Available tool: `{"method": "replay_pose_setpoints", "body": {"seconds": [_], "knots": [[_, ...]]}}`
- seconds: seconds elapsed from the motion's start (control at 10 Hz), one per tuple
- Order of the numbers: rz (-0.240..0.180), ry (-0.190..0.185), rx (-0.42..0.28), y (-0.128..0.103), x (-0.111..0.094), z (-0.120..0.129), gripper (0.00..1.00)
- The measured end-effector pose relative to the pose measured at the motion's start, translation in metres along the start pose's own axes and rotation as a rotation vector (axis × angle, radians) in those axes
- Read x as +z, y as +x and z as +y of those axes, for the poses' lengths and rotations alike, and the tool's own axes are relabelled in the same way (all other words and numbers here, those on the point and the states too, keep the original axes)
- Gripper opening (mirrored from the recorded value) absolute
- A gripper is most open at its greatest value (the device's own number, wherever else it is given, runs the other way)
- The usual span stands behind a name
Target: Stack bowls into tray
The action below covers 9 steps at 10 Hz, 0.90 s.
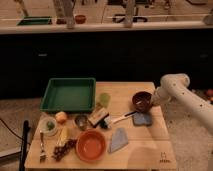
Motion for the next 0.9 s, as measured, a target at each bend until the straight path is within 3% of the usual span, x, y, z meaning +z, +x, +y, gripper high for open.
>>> {"method": "replay_pose_setpoints", "body": {"seconds": [0.3, 0.5, 0.9], "knots": [[-0.013, 0.091, -0.037, 0.000, -0.021, -0.011, 0.00], [-0.037, 0.129, -0.087, -0.010, -0.032, -0.020, 0.00], [-0.061, 0.165, -0.207, -0.044, -0.053, -0.039, 0.00]]}}
